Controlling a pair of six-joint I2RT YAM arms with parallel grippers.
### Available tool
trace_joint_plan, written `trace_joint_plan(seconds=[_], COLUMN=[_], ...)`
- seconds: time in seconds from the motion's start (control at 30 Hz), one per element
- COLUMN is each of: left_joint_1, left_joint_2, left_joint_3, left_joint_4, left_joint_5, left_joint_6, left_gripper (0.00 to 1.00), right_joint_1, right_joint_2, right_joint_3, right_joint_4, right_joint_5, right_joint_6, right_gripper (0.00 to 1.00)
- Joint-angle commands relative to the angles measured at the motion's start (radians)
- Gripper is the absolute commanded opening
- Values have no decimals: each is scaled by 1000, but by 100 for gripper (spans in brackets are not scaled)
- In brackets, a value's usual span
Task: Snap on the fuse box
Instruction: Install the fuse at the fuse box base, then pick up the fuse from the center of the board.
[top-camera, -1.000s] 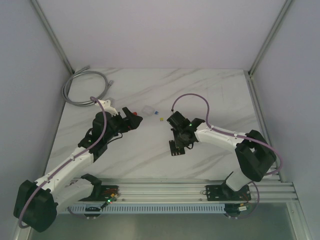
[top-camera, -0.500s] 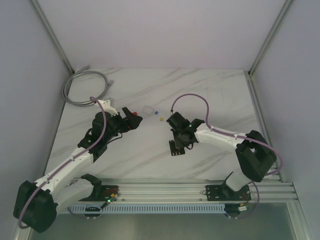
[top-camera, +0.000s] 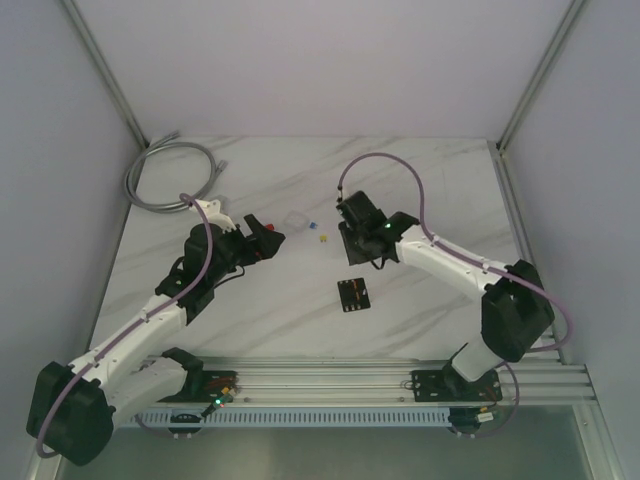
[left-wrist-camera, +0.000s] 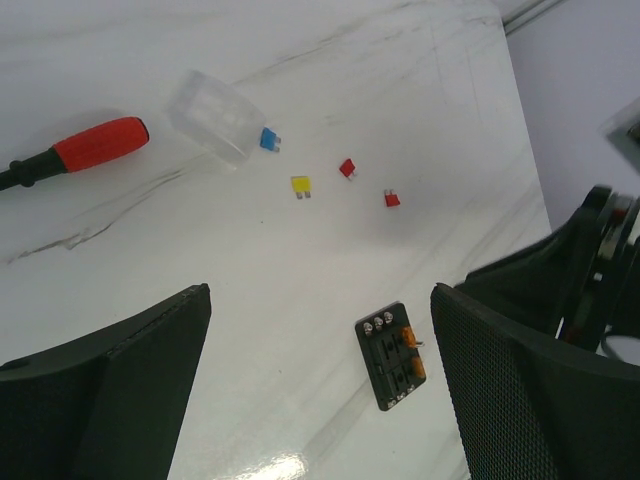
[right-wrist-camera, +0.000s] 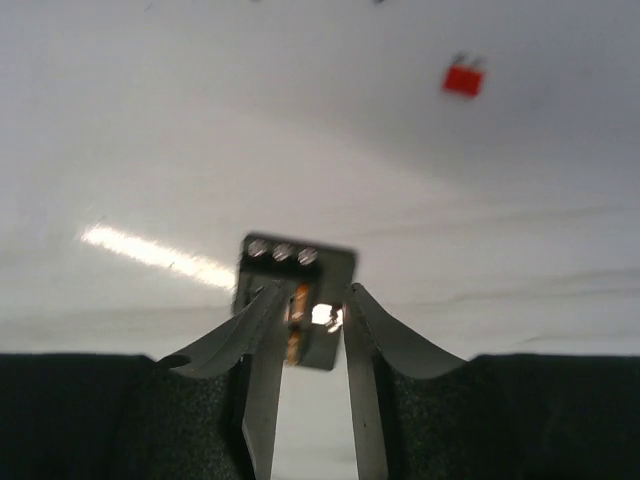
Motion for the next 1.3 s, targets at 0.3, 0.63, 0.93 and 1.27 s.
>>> trace_joint_plan(seconds=[0.3, 0.63, 0.93, 1.27], left_joint_1=[9, 12, 13, 14], left_joint_2=[46, 93, 90, 93], left_joint_3=[27, 42, 40, 38], left_joint_4=[-10, -8, -6, -4], left_joint_5=[-17, -9, -7, -4], left_joint_6=[38, 46, 41, 38], left_gripper=[100, 100, 100, 100], right_joint_1=[-272, -271, -256, -250], right_joint_2=[231, 283, 319, 364], right_joint_3=[134, 85, 65, 65], right_joint_4=[185, 299, 306, 274], right_joint_5=[-15, 8, 19, 17], right_joint_6=[-240, -140, -109, -79], right_gripper=[50, 53, 49, 42])
